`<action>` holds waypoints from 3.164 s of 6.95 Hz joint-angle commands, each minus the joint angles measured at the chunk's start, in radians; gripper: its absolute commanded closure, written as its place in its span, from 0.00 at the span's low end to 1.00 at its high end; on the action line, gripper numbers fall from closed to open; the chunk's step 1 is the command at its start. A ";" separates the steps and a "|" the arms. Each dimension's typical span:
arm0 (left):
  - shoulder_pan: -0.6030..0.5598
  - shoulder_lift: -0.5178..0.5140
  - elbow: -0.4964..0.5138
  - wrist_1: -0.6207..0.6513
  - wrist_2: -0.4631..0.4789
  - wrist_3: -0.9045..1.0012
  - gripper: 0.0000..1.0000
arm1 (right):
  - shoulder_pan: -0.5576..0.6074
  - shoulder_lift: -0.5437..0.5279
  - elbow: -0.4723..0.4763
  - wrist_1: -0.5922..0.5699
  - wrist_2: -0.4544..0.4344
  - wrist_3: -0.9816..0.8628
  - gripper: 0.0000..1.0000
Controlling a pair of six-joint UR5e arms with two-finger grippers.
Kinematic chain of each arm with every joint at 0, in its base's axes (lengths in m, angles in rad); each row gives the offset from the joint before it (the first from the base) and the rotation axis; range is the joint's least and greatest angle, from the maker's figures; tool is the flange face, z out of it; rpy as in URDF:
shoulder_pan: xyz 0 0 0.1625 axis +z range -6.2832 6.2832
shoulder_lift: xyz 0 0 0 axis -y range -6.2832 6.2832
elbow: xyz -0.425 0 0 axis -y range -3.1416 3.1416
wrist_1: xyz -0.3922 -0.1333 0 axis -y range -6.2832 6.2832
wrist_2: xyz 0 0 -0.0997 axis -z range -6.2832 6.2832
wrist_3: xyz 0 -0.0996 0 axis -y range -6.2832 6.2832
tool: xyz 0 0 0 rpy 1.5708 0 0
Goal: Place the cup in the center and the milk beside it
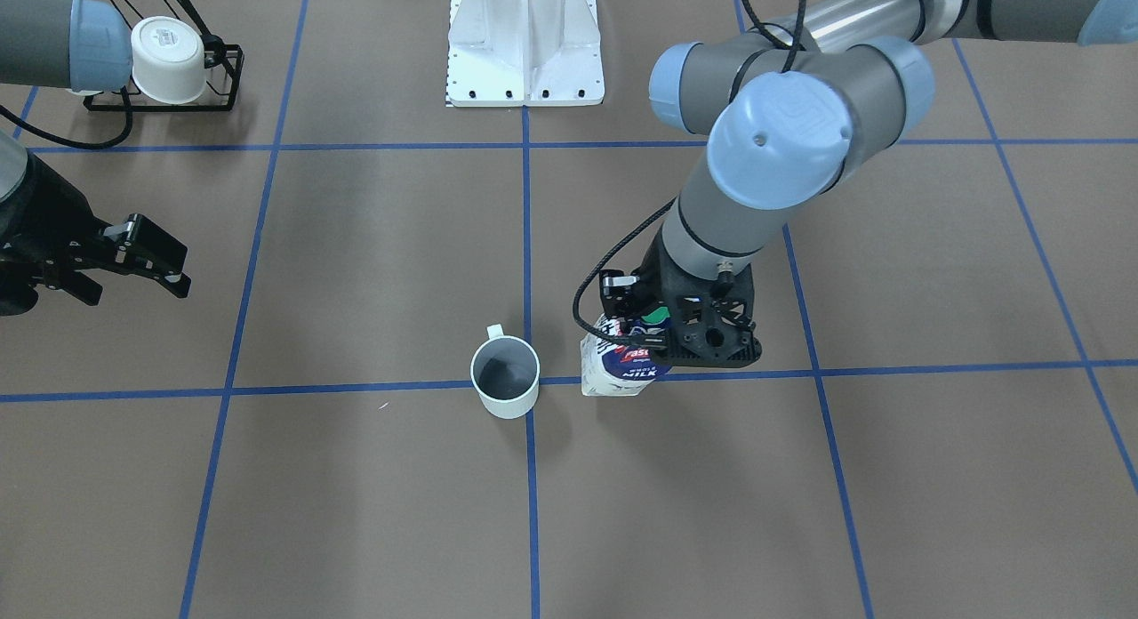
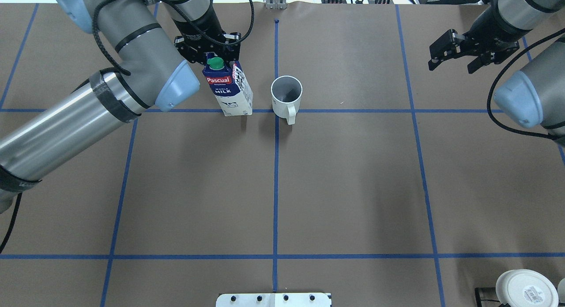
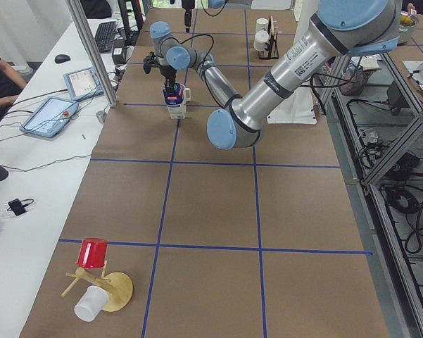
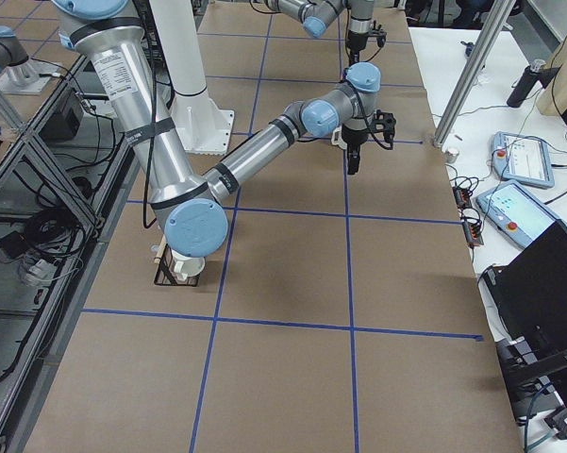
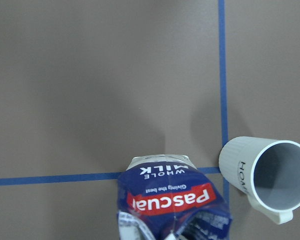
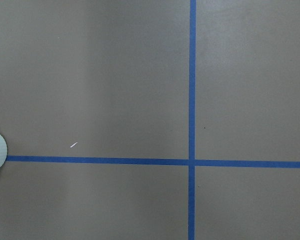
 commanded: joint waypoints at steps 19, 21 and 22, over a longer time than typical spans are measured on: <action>-0.148 0.320 -0.315 -0.202 -0.115 -0.168 0.02 | 0.064 -0.164 0.056 -0.002 -0.098 -0.169 0.00; -0.271 0.489 -0.409 -0.097 -0.149 0.145 0.02 | 0.161 -0.199 0.012 -0.035 -0.092 -0.438 0.00; -0.316 0.607 -0.447 -0.059 -0.151 0.288 0.02 | 0.222 -0.202 0.007 -0.108 -0.086 -0.502 0.00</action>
